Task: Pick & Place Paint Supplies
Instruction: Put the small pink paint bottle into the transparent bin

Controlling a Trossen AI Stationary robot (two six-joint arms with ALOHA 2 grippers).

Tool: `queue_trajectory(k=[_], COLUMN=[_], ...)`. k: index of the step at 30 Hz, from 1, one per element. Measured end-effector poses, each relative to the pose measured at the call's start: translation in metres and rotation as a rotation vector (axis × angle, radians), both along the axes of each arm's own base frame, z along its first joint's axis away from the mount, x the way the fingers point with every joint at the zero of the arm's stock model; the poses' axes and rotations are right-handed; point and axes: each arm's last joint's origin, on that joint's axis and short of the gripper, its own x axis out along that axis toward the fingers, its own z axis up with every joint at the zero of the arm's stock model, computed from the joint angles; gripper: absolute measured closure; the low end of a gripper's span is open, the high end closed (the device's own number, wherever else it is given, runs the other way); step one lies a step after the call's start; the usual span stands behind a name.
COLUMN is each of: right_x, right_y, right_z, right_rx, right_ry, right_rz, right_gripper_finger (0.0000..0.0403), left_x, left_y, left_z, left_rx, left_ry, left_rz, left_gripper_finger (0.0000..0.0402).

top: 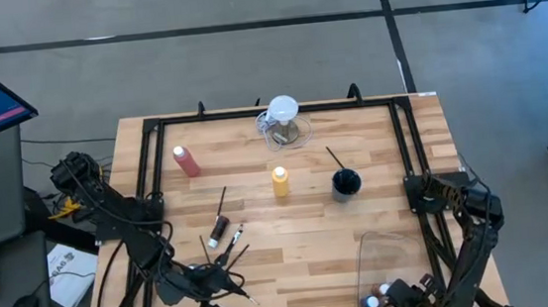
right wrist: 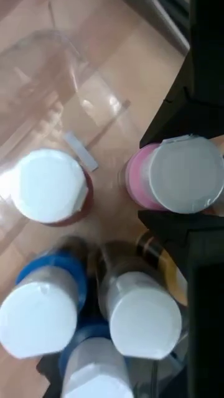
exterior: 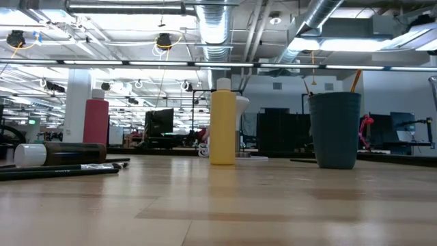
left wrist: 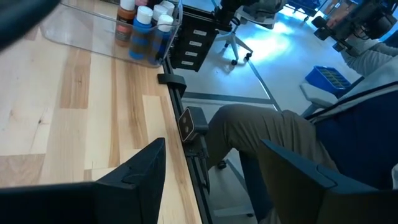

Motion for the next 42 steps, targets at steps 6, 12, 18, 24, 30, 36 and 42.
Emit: queue_trajectory(k=[6, 12, 18, 24, 30, 36, 42], right_x=[0.004, 0.012, 0.014, 0.012, 0.012, 0.012, 0.012], right_y=[-0.002, -0.005, -0.005, -0.005, -0.004, -0.004, -0.004], right_z=[0.0, 0.0, 0.0, 0.0, 0.0, 0.0, 0.0], right_rx=[-0.009, -0.003, 0.002, 0.007, 0.014, 0.013, 0.014], right_ry=[0.011, 0.012, 0.011, 0.018, 0.032, 0.033, 0.033], right_rz=[0.018, 0.037, 0.039, 0.033, 0.031, 0.035, 0.035], right_gripper_finger=[0.0267, 0.0264, 0.026, 0.0256, 0.0235, 0.0217, 0.0206], left_x=[0.0, 0.0, -0.001, -0.001, -0.001, -0.001, -0.001], left_y=[0.0, 0.0, -0.001, -0.001, -0.001, -0.001, -0.001], left_z=[0.0, 0.001, 0.001, 0.001, 0.001, 0.001, 0.001], left_rx=[-0.003, -0.005, -0.006, -0.007, -0.008, -0.008, -0.008], left_ry=[-0.002, -0.004, -0.005, -0.006, -0.006, -0.006, -0.006], left_rz=[0.0, 0.0, -0.004, -0.004, -0.004, -0.004, -0.004], left_gripper_finger=[0.0188, 0.0188, 0.0188, 0.0188, 0.0188, 0.0188, 0.0188])
